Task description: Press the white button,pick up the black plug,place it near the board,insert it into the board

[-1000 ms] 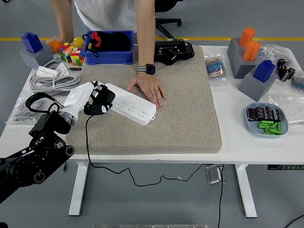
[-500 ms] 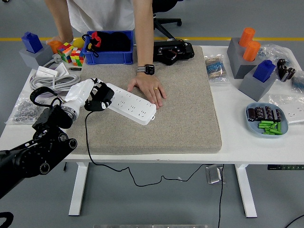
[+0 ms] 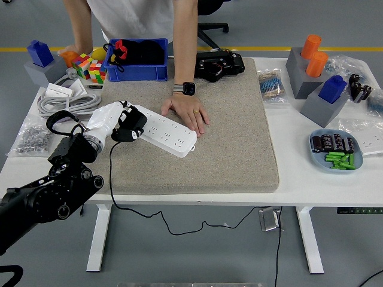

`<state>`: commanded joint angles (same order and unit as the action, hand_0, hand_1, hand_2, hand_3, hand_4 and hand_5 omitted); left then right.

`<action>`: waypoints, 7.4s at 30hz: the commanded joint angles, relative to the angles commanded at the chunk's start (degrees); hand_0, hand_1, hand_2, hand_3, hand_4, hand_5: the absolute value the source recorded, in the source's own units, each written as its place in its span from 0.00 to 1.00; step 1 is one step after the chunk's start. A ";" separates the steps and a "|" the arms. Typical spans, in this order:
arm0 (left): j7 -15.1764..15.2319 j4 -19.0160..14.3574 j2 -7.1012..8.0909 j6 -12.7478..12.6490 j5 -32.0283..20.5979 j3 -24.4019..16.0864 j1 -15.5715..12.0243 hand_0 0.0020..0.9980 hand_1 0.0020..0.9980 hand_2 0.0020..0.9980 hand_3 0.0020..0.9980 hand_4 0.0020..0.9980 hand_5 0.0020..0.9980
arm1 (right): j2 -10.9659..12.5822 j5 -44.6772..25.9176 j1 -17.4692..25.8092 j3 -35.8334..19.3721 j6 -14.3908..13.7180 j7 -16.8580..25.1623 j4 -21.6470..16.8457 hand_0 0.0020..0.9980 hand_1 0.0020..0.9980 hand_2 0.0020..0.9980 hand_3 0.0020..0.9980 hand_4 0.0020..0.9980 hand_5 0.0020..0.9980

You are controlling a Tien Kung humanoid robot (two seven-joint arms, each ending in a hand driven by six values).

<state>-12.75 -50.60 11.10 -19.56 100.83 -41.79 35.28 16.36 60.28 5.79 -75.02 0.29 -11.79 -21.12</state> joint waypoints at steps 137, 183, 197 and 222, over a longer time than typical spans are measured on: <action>16.06 -13.33 8.30 -4.28 3.19 -3.36 -11.98 0.89 0.92 0.84 0.82 0.84 0.37 | -0.15 -0.22 0.35 -0.17 0.45 0.42 0.04 0.81 0.71 0.71 0.65 0.72 0.47; 11.55 -4.95 4.34 -1.60 5.33 1.44 -5.84 0.90 0.93 0.84 0.82 0.82 0.39 | -0.37 -0.39 0.51 -0.13 0.43 0.54 0.05 0.81 0.70 0.71 0.65 0.72 0.47; 10.88 -4.47 4.27 -1.01 4.20 1.44 -5.33 0.90 0.92 0.84 0.82 0.81 0.40 | -0.46 -0.41 0.58 -0.23 0.41 0.55 0.08 0.81 0.70 0.71 0.65 0.72 0.47; 15.76 -12.32 5.33 -5.15 0.22 -14.39 -9.88 0.90 0.93 0.89 0.85 0.81 0.41 | -0.56 -0.23 0.64 -0.55 0.43 0.55 0.08 0.81 0.70 0.71 0.65 0.72 0.47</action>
<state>3.01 -62.93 16.43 -24.71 101.05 -56.19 25.40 15.80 60.06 6.44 -75.57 0.72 -11.24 -21.04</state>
